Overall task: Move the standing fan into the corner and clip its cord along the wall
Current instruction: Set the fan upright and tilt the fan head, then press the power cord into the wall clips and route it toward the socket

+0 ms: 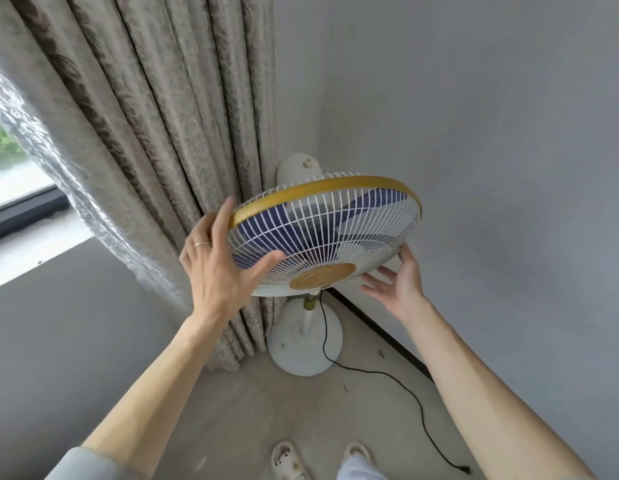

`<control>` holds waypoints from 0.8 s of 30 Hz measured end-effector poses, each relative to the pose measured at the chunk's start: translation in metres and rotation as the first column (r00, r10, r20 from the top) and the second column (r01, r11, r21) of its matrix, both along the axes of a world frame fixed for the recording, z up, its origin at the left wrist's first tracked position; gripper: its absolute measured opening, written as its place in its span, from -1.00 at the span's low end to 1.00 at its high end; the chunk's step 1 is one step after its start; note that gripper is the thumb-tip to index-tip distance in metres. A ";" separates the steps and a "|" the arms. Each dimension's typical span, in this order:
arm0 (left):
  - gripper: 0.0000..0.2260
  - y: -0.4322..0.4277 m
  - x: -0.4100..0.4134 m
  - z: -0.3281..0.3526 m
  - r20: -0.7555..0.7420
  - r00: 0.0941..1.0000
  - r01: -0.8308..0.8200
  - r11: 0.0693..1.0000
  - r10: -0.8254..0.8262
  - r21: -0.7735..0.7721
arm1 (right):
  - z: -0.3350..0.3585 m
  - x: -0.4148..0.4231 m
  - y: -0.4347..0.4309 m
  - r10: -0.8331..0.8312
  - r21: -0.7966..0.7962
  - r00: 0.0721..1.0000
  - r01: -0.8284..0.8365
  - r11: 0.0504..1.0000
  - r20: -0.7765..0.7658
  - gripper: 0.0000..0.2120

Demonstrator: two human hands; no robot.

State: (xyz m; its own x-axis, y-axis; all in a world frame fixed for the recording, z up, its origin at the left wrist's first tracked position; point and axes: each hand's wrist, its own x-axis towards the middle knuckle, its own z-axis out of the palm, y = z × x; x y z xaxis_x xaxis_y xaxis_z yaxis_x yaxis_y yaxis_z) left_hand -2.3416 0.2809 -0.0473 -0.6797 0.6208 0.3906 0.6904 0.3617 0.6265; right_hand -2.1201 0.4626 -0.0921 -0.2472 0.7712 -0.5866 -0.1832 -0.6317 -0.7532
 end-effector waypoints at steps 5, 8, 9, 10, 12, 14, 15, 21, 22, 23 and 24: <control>0.11 -0.033 0.014 -0.048 0.383 0.911 -0.225 0.962 0.153 0.152 | -0.019 0.020 -0.013 0.039 0.085 0.998 -0.043 0.995 0.046 -0.58; 0.12 -0.055 0.039 -0.079 0.604 0.766 -0.314 0.948 0.221 0.053 | -0.030 0.028 -0.025 0.053 0.089 0.997 -0.057 0.994 0.050 -0.52; 0.11 -0.057 0.056 -0.093 0.606 0.758 -0.286 0.958 0.241 -0.023 | -0.033 0.038 -0.029 0.062 0.078 0.997 -0.066 0.995 0.052 -0.47; 0.08 -0.060 0.069 -0.103 0.609 0.755 -0.244 0.966 0.244 -0.086 | -0.039 0.045 -0.030 0.081 0.083 0.995 -0.086 0.993 0.055 -0.44; -0.01 -0.058 0.096 -0.123 0.600 0.761 -0.142 0.966 0.247 -0.218 | -0.051 0.060 -0.036 0.097 0.090 0.993 -0.103 0.991 0.070 -0.42; -0.15 -0.049 0.121 -0.140 0.564 0.796 -0.015 0.938 0.221 -0.347 | -0.069 0.077 -0.042 0.110 0.096 0.988 -0.120 0.988 0.108 -0.40; -0.21 -0.040 0.134 -0.152 0.551 0.812 0.056 0.915 0.191 -0.400 | -0.078 0.086 -0.045 0.115 0.104 0.984 -0.130 0.986 0.138 -0.38; -0.36 -0.003 0.191 -0.216 0.579 0.807 0.290 0.778 0.114 -0.558 | -0.152 0.138 -0.064 0.160 0.060 0.945 -0.185 0.981 0.285 -0.38; -0.37 0.002 0.197 -0.224 0.586 0.800 0.301 0.761 0.127 -0.575 | -0.162 0.145 -0.066 0.170 0.049 0.940 -0.193 0.980 0.295 -0.43; -0.38 0.006 0.202 -0.230 0.595 0.791 0.308 0.747 0.142 -0.589 | -0.172 0.151 -0.068 0.195 0.033 0.926 -0.217 0.976 0.323 -0.47; -0.39 0.012 0.205 -0.240 0.601 0.785 0.320 0.731 0.151 -0.602 | -0.184 0.155 -0.067 0.217 0.019 0.908 -0.240 0.971 0.359 -0.48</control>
State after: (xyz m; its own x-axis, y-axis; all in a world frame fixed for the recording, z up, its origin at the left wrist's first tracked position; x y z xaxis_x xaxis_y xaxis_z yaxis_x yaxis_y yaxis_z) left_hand -2.1363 0.2933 -0.2877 -0.5416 0.6111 -0.5772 0.3251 0.7855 0.5266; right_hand -1.9654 0.3957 -0.2763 -0.2072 0.7558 -0.6212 0.2443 -0.5748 -0.7809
